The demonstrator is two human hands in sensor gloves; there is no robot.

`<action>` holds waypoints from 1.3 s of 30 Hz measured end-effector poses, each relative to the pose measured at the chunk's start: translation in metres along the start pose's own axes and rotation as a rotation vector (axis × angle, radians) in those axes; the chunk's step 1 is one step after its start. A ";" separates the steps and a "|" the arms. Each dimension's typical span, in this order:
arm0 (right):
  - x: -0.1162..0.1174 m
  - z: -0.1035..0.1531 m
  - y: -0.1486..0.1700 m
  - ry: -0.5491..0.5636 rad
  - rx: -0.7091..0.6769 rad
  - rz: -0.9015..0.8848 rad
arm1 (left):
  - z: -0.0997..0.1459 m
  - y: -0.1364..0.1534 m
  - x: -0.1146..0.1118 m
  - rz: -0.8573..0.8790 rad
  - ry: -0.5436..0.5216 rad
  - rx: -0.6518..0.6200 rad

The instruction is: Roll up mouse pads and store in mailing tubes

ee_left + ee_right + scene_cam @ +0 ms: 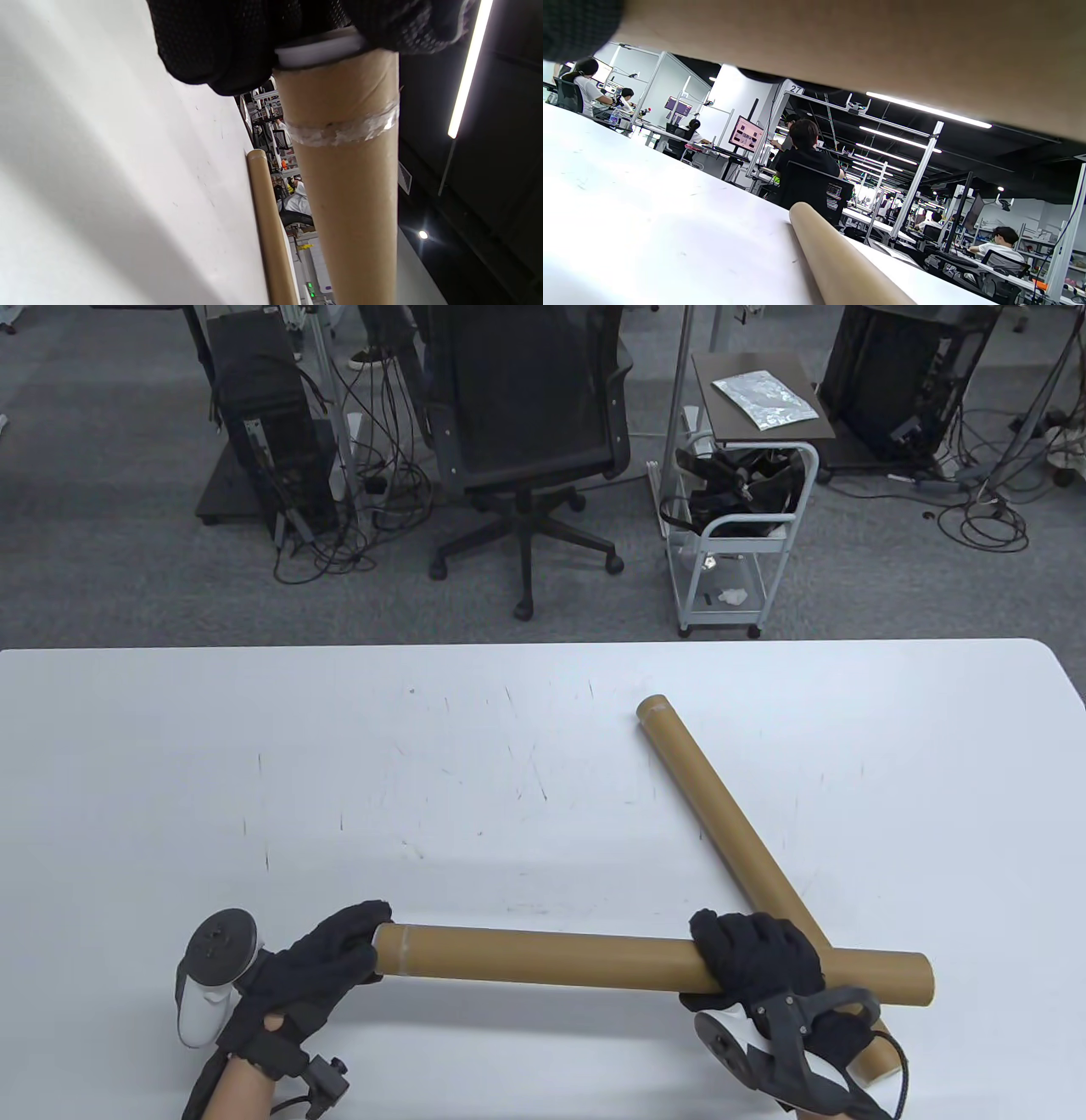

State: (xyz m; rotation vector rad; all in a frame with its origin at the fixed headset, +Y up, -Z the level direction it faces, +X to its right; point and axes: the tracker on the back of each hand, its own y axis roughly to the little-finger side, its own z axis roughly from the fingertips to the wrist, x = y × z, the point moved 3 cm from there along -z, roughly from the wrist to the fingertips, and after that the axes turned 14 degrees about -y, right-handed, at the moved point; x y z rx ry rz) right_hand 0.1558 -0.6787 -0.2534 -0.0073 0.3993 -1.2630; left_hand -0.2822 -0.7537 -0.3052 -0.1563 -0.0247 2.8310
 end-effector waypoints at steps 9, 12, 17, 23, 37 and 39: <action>0.002 -0.006 -0.008 -0.002 0.070 0.026 | 0.002 -0.022 -0.037 -0.059 0.025 -0.016; 0.008 -0.005 -0.001 -0.026 0.068 0.001 | 0.000 -0.020 -0.041 -0.081 0.055 -0.038; 0.010 -0.020 0.012 -0.130 0.123 -0.035 | 0.001 -0.018 -0.036 -0.292 -0.038 -0.055; 0.034 -0.038 0.087 -0.369 0.414 -0.195 | 0.008 -0.026 -0.036 -1.021 -0.216 -0.253; 0.109 -0.013 0.208 -0.694 0.778 -0.307 | 0.002 -0.010 -0.038 -0.955 -0.185 -0.186; 0.119 -0.016 0.211 -0.717 0.758 -0.313 | 0.001 -0.008 -0.040 -0.971 -0.173 -0.188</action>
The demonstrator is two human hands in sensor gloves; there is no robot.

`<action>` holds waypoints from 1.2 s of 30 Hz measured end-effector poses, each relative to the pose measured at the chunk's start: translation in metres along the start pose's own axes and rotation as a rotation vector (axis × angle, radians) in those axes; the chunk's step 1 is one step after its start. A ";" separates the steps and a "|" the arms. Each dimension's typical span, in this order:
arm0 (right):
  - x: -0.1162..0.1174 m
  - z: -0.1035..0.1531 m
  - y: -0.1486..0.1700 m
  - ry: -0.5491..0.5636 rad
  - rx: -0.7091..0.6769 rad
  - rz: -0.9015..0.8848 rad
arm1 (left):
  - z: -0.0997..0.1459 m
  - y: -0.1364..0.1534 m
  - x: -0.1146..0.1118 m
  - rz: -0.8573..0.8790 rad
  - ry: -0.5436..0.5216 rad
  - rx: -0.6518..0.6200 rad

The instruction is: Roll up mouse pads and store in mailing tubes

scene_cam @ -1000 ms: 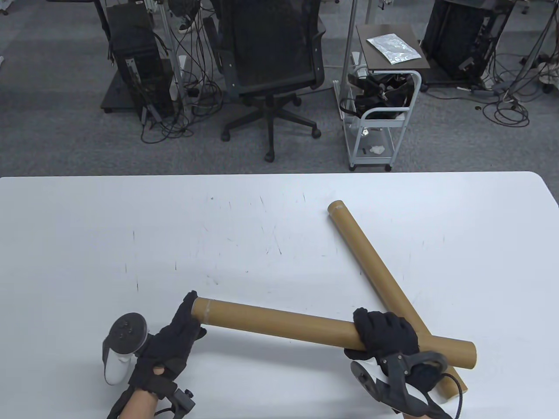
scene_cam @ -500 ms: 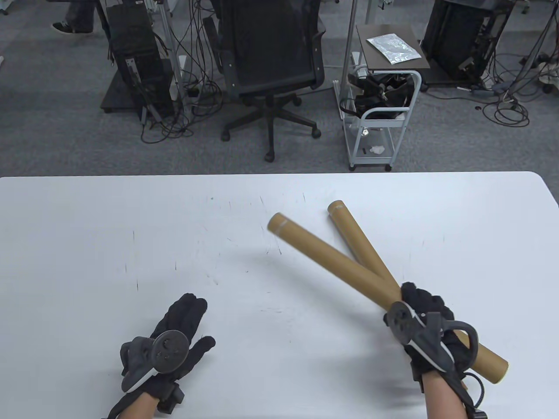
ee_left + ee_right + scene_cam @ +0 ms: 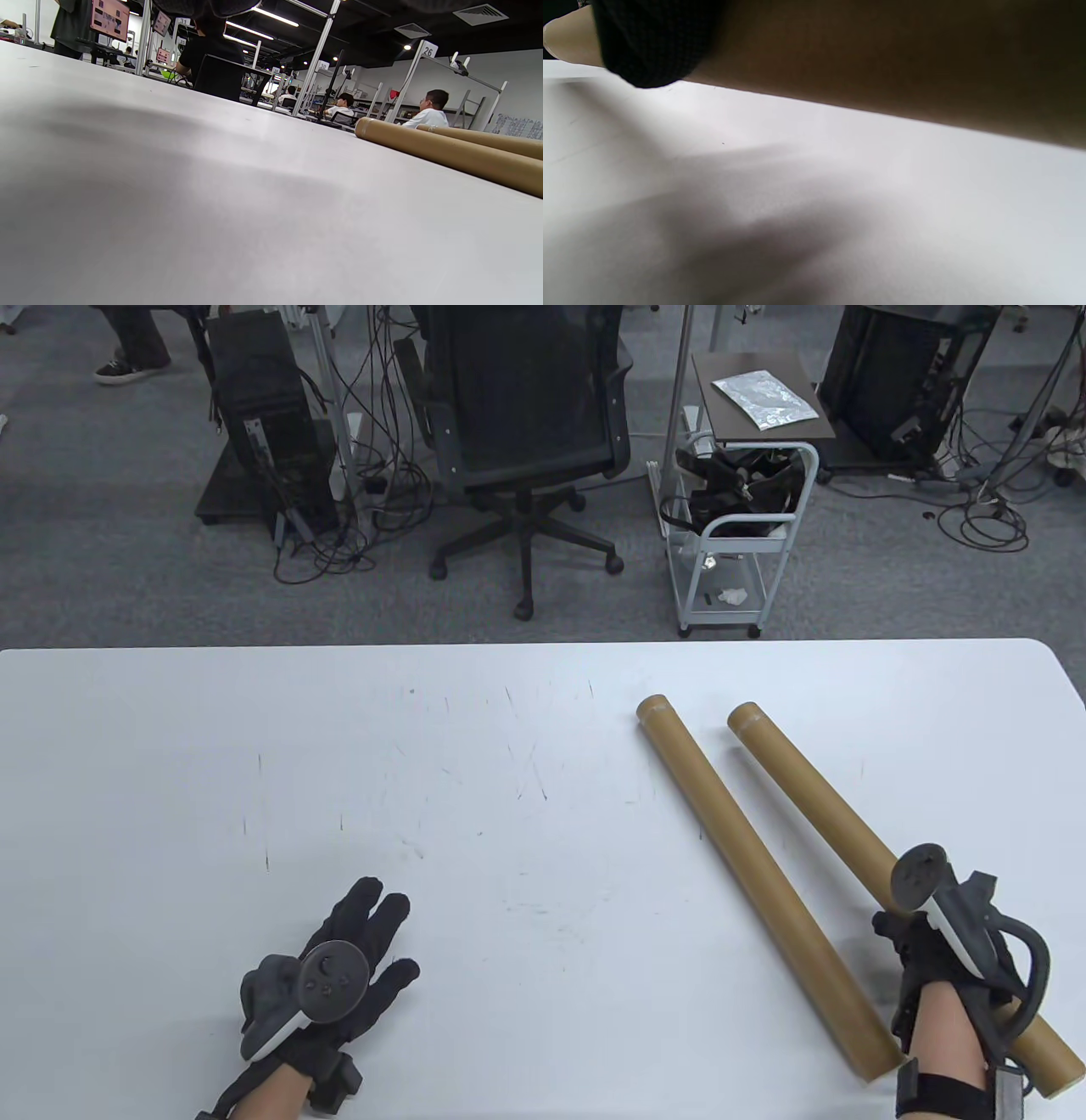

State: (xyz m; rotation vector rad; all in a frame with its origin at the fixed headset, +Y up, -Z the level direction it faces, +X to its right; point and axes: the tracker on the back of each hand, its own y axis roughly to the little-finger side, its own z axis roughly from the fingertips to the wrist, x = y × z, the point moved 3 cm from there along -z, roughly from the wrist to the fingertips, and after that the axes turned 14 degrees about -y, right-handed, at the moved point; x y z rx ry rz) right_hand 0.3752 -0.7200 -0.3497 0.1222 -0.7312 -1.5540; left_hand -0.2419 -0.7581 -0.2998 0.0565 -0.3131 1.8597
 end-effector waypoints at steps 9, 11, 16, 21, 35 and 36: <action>0.023 -0.041 -0.007 -0.171 -0.021 0.068 | -0.001 -0.004 0.002 -0.037 -0.021 -0.033; 0.023 -0.044 -0.008 -0.175 -0.021 0.090 | -0.002 -0.004 0.001 -0.038 -0.015 -0.031; 0.026 -0.045 -0.003 -0.142 -0.031 0.077 | -0.004 -0.001 -0.002 -0.052 -0.007 -0.026; -0.009 -0.023 -0.012 0.034 0.019 0.159 | -0.001 0.001 0.001 -0.101 -0.052 -0.019; -0.009 0.157 -0.204 0.413 -0.606 0.368 | 0.002 -0.003 0.011 -0.176 -0.089 -0.067; -0.001 0.167 -0.212 0.425 -0.640 0.354 | 0.002 -0.004 0.011 -0.176 -0.081 -0.070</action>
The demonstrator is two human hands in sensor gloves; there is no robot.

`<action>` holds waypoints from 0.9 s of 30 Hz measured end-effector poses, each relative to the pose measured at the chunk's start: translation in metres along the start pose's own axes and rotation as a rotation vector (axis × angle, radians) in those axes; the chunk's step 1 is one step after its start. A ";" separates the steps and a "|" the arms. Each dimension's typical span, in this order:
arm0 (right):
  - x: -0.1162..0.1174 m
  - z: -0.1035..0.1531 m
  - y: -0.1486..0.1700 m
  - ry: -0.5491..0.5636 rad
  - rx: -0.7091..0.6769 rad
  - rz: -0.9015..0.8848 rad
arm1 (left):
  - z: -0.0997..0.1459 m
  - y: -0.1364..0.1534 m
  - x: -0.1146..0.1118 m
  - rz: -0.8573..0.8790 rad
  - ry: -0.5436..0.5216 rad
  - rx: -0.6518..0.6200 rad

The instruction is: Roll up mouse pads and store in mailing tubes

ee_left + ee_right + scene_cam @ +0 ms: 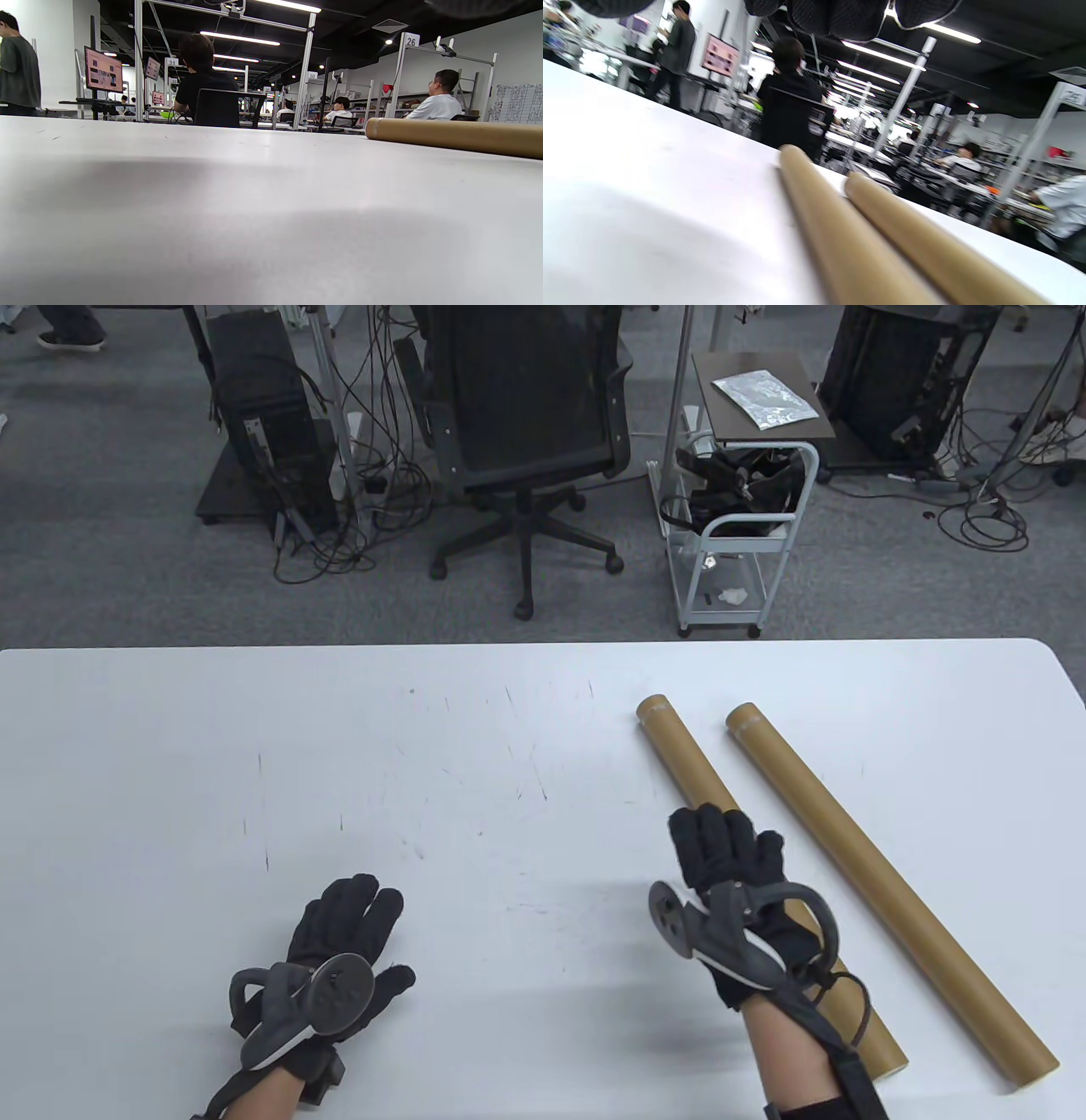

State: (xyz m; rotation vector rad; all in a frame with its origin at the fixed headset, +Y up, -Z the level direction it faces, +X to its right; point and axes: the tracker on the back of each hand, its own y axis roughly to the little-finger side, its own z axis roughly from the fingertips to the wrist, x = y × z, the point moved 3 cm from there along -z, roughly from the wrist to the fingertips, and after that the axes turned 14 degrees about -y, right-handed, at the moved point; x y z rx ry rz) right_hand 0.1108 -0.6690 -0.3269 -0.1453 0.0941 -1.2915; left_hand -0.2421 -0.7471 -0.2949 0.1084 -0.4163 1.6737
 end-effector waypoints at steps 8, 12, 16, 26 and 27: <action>0.027 0.024 -0.071 0.035 -0.144 -0.008 | 0.000 -0.002 -0.002 0.028 0.027 -0.036; 0.047 0.021 -0.073 -0.016 -0.177 0.079 | 0.000 -0.002 -0.003 0.032 0.066 -0.070; 0.053 0.016 -0.068 -0.049 -0.171 0.037 | -0.002 -0.005 -0.002 -0.014 0.053 -0.083; 0.066 0.012 -0.056 -0.115 -0.145 -0.011 | -0.002 -0.004 -0.001 -0.024 0.048 -0.078; 0.067 0.012 -0.056 -0.115 -0.145 -0.010 | -0.002 -0.004 -0.001 -0.024 0.048 -0.080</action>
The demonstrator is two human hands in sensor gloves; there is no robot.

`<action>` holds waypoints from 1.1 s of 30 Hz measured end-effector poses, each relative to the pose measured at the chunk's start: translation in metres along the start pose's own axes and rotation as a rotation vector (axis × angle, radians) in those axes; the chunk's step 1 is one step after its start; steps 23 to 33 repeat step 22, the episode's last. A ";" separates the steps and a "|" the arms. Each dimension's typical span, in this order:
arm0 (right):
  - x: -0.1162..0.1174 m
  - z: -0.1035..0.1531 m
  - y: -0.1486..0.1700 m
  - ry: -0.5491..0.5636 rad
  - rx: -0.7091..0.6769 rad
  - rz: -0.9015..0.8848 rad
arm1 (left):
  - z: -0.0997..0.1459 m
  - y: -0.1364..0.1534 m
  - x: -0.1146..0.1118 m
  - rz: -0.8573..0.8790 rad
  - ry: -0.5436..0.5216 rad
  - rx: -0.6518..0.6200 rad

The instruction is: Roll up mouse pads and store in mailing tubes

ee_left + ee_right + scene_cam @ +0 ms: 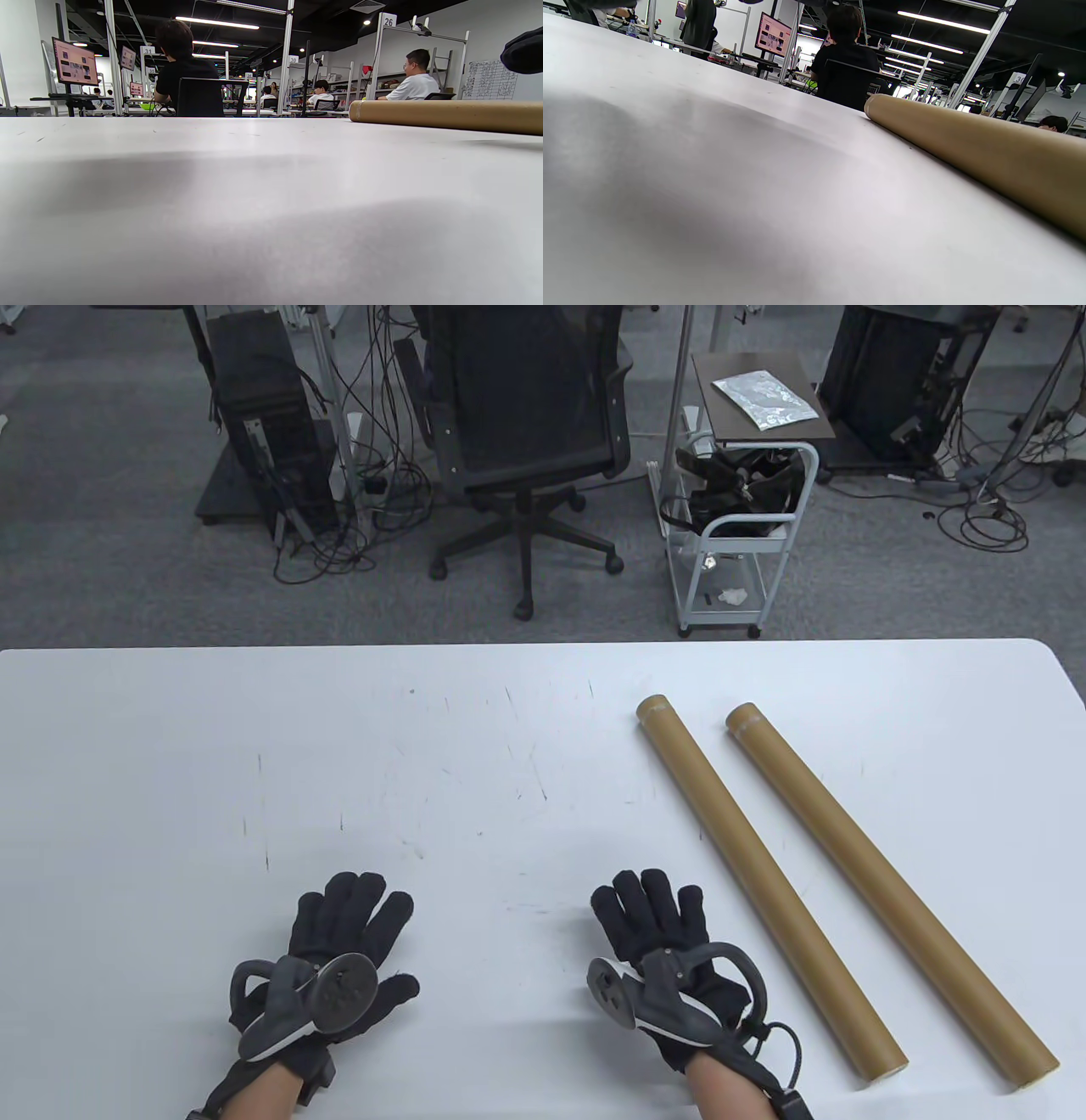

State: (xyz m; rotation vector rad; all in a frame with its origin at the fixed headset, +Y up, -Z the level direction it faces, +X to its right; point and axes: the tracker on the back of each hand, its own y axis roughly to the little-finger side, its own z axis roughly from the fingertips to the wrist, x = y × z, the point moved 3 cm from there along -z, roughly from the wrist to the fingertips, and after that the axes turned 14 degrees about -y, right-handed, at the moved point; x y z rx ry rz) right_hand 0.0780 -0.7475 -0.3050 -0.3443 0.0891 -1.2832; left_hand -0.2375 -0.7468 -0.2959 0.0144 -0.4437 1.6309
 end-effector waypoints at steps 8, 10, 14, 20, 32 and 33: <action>0.002 -0.003 0.005 -0.013 0.017 -0.029 | -0.001 0.003 0.000 0.006 -0.010 0.006; 0.004 -0.005 0.008 -0.025 0.023 -0.032 | -0.002 0.005 -0.001 0.000 -0.007 0.012; 0.006 -0.007 0.011 -0.037 0.023 -0.041 | -0.003 0.007 -0.002 0.008 -0.007 0.018; 0.004 -0.008 0.012 -0.037 0.025 -0.046 | -0.004 0.008 0.000 -0.006 -0.008 0.025; 0.003 -0.006 0.013 -0.031 0.029 -0.051 | -0.004 0.008 0.001 -0.011 -0.011 0.025; 0.003 -0.006 0.013 -0.031 0.029 -0.051 | -0.004 0.008 0.001 -0.011 -0.011 0.025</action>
